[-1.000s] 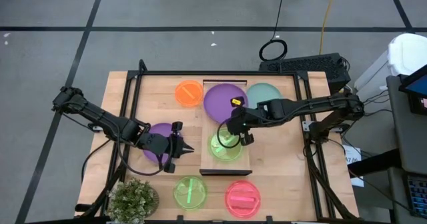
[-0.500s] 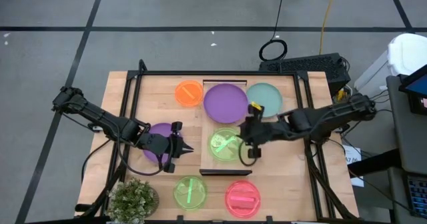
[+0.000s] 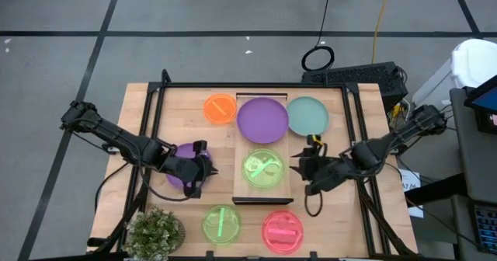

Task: Place and stack plates onto a shelf
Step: Stack the transparent orange plate on top of the transparent green plate on the shelf

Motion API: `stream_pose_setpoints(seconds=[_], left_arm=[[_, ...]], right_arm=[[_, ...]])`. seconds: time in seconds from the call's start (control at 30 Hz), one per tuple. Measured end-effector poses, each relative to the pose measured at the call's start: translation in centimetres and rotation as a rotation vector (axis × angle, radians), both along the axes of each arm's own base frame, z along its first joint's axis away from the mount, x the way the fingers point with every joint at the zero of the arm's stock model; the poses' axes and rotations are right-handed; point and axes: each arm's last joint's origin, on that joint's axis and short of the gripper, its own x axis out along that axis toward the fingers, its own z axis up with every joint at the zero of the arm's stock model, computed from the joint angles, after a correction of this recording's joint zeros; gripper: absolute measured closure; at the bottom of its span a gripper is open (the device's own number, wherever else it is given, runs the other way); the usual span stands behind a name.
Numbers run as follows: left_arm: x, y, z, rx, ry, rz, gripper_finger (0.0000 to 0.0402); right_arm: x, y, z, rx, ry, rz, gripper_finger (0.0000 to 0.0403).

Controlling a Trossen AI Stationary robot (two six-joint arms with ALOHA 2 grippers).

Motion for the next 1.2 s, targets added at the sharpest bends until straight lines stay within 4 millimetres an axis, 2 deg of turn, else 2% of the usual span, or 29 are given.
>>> stream_pose_setpoints(seconds=[0.3, 0.43, 0.67, 0.83, 0.93, 1.2], left_arm=[[0.4, 1.3, -0.6, 0.005, 0.046, 0.067, 0.0369], [0.3, 2.4, -2.1, 0.017, 0.104, 0.103, 0.0369], [-0.3, 3.6, -4.4, -0.014, 0.188, 0.158, 0.0369], [0.0, 4.3, -4.4, -0.042, 0.183, 0.195, 0.0369], [-0.1, 4.8, -4.4, -0.001, 0.187, 0.232, 0.0369], [0.2, 7.6, -4.4, 0.041, 0.177, 0.39, 0.0369]], right_arm=[[-3.2, -1.6, -0.4, 0.141, -0.133, -0.056, 0.0261], [-4.0, -2.0, -0.8, 0.201, -0.196, -0.071, 0.0261], [-4.3, -2.1, -1.5, 0.237, -0.229, -0.046, 0.0261], [-4.2, -2.0, -1.4, 0.227, -0.236, -0.034, 0.0261], [-4.2, -2.0, -1.4, 0.225, -0.235, -0.033, 0.0261], [-4.2, -2.0, -1.4, 0.225, -0.235, -0.033, 0.0261]])
